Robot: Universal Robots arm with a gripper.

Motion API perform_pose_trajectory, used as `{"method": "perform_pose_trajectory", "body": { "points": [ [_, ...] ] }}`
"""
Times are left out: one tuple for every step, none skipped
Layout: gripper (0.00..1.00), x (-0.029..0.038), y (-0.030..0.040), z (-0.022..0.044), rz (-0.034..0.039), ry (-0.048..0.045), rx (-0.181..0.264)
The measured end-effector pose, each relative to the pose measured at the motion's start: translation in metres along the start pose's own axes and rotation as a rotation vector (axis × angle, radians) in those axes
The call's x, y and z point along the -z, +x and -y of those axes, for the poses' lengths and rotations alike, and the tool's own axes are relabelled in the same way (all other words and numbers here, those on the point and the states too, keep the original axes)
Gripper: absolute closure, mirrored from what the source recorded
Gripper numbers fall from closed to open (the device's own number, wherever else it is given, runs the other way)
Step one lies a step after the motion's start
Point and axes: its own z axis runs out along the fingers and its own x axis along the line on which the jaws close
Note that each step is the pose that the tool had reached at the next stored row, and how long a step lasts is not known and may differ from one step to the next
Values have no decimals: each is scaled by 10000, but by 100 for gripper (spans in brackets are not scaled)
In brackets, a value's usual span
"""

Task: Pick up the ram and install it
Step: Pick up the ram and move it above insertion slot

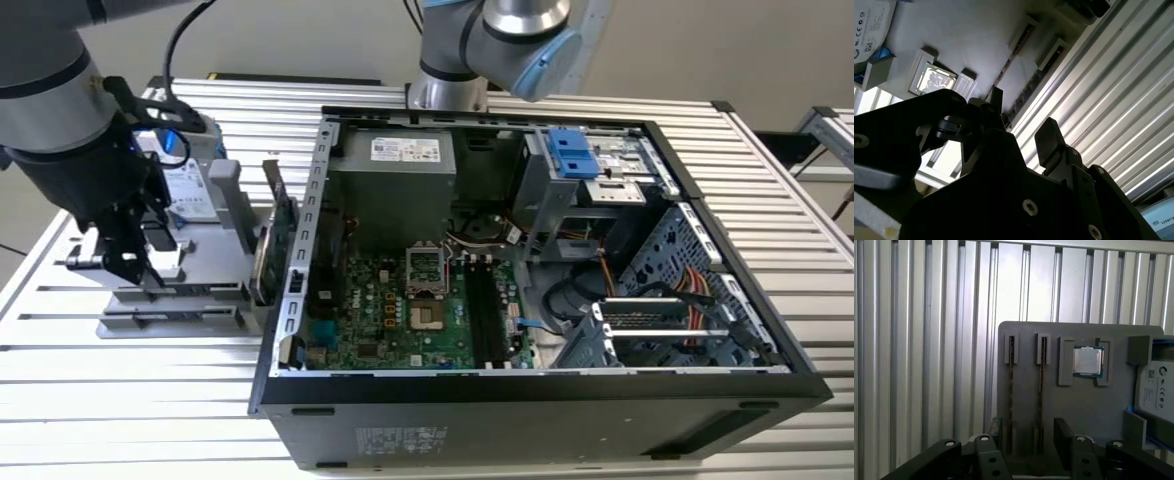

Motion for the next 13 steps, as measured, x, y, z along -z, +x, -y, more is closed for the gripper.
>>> {"method": "perform_pose_trajectory", "body": {
  "points": [
    [0, -9, 2, 0, -1, 1, 0],
    [0, -17, 4, 0, -4, 0, -1],
    [0, -26, 5, 0, -6, 0, -1],
    [0, -34, 6, 0, -8, -1, -3],
    [0, -44, 7, 0, -10, 0, -3],
    [0, -52, 8, 0, -11, 0, -2],
    [0, -62, 9, 0, -13, -1, -3],
    [0, -74, 10, 0, -17, -1, -3],
    [0, -85, 10, 0, -25, -1, -3],
    [0, -96, 11, 0, -31, -1, -1],
    [0, -105, 11, 0, -33, -2, -1],
    [0, -113, 11, 0, -34, -2, -2],
    [0, -122, 11, 0, -36, -2, -3]
  ]
}}
